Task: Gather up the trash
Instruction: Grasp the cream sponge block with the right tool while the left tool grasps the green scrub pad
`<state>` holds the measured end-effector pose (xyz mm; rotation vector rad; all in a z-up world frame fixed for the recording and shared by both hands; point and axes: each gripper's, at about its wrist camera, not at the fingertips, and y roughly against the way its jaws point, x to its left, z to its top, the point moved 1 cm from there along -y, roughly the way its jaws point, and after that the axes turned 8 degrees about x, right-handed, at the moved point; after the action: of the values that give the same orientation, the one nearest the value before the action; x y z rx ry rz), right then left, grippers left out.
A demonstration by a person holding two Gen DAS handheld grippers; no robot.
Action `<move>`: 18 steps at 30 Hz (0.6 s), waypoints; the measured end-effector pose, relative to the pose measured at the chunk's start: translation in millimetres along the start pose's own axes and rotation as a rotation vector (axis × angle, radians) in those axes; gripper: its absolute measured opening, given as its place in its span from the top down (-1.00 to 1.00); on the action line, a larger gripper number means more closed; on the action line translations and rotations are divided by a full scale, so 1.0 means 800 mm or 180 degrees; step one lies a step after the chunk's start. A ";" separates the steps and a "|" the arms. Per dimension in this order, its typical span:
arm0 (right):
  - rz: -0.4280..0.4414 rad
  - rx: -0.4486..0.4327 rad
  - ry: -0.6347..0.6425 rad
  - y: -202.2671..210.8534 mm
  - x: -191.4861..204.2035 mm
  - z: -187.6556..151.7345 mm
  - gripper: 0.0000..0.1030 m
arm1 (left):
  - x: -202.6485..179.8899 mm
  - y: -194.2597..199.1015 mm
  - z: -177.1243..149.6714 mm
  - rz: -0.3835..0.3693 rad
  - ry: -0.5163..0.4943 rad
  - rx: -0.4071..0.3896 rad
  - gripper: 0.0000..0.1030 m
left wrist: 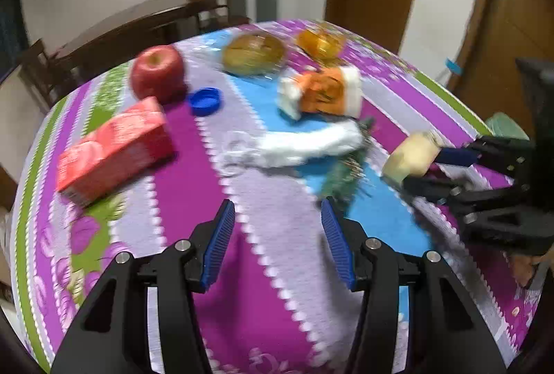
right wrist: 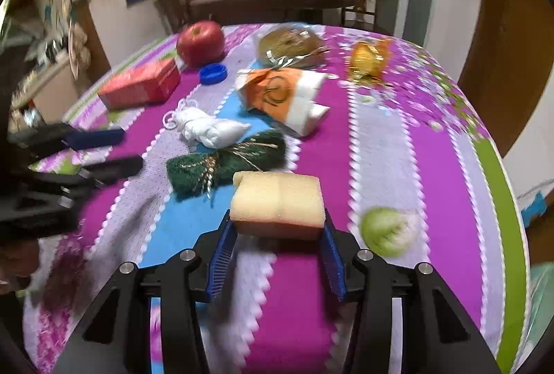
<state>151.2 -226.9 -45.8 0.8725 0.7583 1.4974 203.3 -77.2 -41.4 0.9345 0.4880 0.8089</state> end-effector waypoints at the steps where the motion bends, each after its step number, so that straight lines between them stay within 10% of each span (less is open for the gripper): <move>1: 0.0045 -0.0043 -0.0092 0.010 -0.009 -0.007 0.06 | -0.010 -0.006 0.003 -0.0052 -0.0075 0.0040 0.03; 13: 0.0332 -0.0290 -0.0889 0.075 -0.104 -0.081 0.06 | -0.058 -0.057 0.037 -0.0061 -0.0207 0.0181 -0.06; 18: 0.0368 -0.0276 -0.0882 0.081 -0.106 -0.098 0.06 | -0.078 -0.047 0.028 -0.0094 -0.0260 0.0142 0.64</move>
<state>54.0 -316.2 -38.6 1.0459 0.4426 1.4599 194.7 -150.8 -59.8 0.9954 0.4491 0.7327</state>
